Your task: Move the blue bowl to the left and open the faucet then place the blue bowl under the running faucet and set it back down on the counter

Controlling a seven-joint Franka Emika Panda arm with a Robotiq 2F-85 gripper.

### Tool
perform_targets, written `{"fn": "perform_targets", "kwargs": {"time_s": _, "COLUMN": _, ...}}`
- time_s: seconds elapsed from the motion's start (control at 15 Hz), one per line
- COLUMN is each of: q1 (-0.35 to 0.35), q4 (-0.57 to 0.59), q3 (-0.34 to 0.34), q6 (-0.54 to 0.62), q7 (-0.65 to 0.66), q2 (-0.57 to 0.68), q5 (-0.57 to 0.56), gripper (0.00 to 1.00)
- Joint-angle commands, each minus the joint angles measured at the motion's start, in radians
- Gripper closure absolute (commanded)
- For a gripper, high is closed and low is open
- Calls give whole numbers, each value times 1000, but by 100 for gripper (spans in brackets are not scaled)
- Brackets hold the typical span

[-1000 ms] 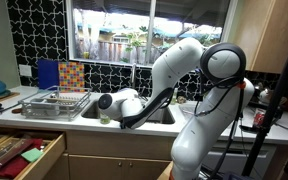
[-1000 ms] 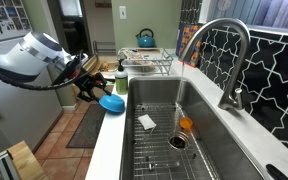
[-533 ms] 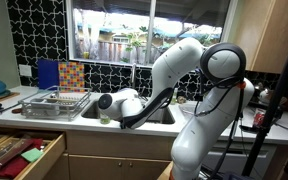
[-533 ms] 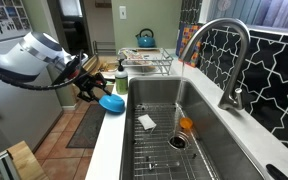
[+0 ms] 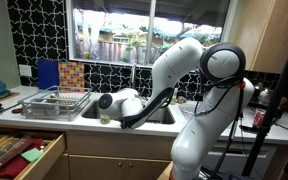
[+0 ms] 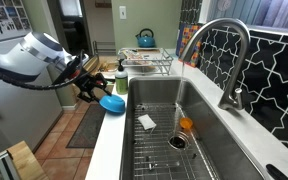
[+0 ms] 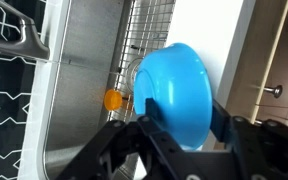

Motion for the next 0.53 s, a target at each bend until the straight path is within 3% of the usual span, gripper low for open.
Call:
{"fn": "perform_targets", "kwargs": {"time_s": 0.0, "q1": 5, "q4": -22, "q3": -19, "q6": 5, "q7": -30, "q2": 10, "q5": 22, "gripper": 27}}
{"fn": "perform_targets", "kwargs": {"time_s": 0.2, "q1": 5, "q4": -29, "q3": -24, "q6": 5, "q7": -41, "q2": 15, "q5": 26, "gripper": 2}}
{"fn": "perform_targets", "kwargs": {"time_s": 0.47, "q1": 6, "q4": -29, "q3": -33, "q6": 5, "q7": -54, "q2": 15, "q5": 41, "gripper": 0}}
